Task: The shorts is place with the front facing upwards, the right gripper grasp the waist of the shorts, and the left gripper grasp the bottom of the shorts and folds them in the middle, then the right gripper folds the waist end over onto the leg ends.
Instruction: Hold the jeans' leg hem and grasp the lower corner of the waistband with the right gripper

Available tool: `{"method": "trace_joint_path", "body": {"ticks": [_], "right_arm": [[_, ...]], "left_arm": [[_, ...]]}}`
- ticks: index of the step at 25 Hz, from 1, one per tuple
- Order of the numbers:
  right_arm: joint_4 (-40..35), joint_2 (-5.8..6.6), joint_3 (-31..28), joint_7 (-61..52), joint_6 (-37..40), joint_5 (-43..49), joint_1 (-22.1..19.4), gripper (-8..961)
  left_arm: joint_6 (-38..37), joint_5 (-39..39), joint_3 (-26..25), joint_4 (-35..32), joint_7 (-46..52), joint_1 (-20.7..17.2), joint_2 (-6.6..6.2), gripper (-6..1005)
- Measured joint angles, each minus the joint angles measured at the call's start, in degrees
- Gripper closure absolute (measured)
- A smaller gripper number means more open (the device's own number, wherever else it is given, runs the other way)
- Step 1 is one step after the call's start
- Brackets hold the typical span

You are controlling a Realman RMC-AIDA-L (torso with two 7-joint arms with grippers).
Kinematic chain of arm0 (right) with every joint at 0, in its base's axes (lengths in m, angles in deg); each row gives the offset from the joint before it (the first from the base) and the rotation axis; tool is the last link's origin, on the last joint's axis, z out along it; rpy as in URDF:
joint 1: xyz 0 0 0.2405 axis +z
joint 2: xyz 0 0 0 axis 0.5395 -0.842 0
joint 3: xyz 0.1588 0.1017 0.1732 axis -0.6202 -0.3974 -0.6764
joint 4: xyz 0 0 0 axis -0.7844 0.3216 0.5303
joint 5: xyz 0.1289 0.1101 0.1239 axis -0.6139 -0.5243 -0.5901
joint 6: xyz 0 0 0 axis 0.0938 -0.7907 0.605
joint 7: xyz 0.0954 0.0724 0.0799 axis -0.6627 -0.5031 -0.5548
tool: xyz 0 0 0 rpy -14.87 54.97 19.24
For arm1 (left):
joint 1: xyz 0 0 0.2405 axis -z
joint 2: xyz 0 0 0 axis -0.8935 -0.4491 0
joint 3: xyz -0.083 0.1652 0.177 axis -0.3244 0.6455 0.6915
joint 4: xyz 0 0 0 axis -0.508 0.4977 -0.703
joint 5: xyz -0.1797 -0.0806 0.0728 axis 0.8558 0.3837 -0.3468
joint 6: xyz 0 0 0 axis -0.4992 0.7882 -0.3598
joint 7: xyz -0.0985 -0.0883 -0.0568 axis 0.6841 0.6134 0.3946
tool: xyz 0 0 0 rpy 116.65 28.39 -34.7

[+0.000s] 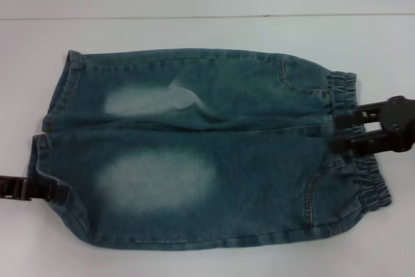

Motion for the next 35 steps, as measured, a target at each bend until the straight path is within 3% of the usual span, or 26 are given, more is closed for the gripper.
{"method": "trace_joint_path", "body": {"ticks": [7, 15, 25, 31, 35], "right_arm": [[-11.5, 0.06, 0.7, -3.5, 6.2, 17.6, 3.2, 196], [-12.0, -0.64, 4.7, -3.3, 6.9, 32.2, 6.7, 196], [-10.6, -1.75, 9.5, -4.2, 6.2, 37.5, 7.7, 196], [-7.8, -2.03, 13.9, -6.4, 2.0, 37.8, 7.4, 195], [-7.1, -3.17, 14.5, -6.5, 0.3, 39.1, 7.5, 195]], "left_arm": [[-0.2, 1.4, 0.0, -0.1, 0.1, 0.6, -0.08, 947], [-0.4, 2.8, 0.1, 0.0, 0.0, 0.7, -0.23, 947], [-0.7, 4.8, -0.1, 0.3, 0.3, 0.8, -0.49, 948], [-0.8, 4.9, -0.1, 0.4, 0.4, 0.7, -0.36, 947], [-0.8, 5.0, -0.1, 0.4, 0.4, 0.8, -0.22, 947]]}}
